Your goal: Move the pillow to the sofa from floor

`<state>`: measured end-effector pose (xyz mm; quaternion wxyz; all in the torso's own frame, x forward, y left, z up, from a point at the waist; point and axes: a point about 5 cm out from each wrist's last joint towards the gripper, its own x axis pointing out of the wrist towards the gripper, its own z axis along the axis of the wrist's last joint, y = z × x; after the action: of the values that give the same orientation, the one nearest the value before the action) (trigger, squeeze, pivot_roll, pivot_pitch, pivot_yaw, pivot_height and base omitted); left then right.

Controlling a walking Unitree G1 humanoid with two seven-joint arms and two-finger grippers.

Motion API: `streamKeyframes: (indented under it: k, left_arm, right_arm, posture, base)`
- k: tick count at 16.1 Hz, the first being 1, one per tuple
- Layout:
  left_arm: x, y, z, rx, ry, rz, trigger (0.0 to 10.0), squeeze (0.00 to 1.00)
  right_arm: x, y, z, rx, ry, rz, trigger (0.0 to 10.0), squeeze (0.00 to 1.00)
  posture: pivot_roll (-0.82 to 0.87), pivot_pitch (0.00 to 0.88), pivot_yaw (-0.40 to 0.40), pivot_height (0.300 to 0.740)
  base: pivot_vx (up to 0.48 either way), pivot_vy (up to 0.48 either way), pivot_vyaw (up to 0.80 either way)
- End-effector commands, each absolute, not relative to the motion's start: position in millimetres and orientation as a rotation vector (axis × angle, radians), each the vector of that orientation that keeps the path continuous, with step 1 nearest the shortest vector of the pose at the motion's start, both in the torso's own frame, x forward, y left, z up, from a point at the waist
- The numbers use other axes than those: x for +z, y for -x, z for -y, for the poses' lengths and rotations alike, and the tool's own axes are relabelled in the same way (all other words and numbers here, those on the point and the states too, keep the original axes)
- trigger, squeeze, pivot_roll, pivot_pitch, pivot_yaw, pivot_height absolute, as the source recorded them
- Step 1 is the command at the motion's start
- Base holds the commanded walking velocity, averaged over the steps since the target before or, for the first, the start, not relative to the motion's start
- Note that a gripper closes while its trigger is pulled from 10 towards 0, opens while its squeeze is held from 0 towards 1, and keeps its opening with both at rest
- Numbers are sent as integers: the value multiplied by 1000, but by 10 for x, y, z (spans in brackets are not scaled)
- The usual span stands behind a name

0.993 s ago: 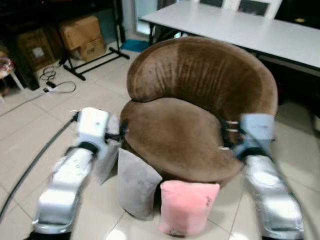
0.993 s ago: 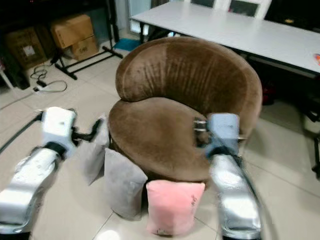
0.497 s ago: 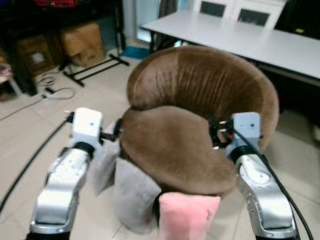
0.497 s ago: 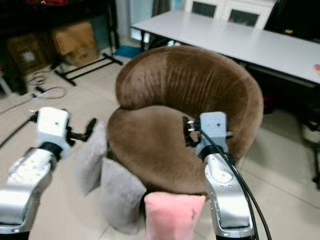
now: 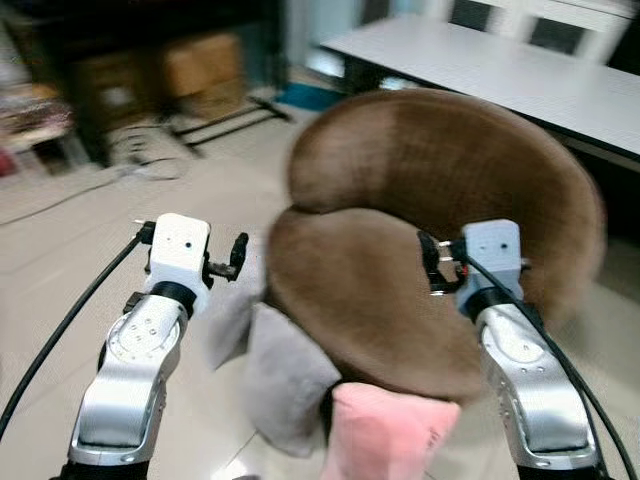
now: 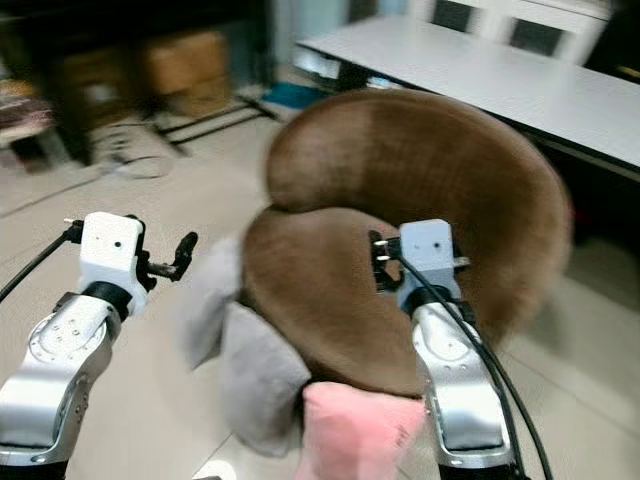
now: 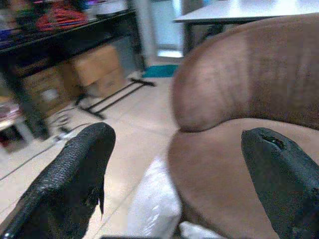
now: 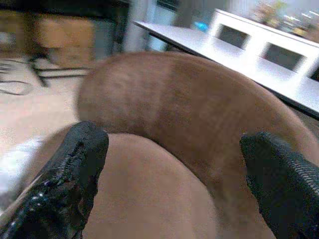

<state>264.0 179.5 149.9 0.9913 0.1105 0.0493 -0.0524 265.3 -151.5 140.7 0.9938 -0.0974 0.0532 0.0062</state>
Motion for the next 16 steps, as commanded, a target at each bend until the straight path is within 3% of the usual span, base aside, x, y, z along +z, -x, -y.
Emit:
streamKeyframes:
  k: [1, 8, 12, 16]
  left_arm:
    - [1499, -2637, -1768, -105, -228, -93, 10000, 0]
    - [1513, -2635, -1793, -97, -230, -86, 10000, 0]
    - [1549, -2616, -1832, -73, -234, -49, 10000, 0]
    - [1502, -2547, -1877, -60, -257, -42, 10000, 0]
  right_arm:
    - [1417, -2657, 1563, -9, 192, -106, 10000, 0]
    - [1379, -2664, 1569, -13, 146, -134, 10000, 0]
    - [1335, -2649, 1565, 17, 57, -173, 10000, 0]
    - [1355, -2623, 1557, 24, 73, -140, 10000, 0]
  posture:
    - [-131, 0, -37, 740]
    - [-127, 0, -40, 740]
    - [-121, 0, -46, 736]
    - [-126, 0, -41, 691]
  base:
    - [0, -480, 0]
    - [0, -480, 0]
    - [0, 0, 0]
    - [0, 0, 0]
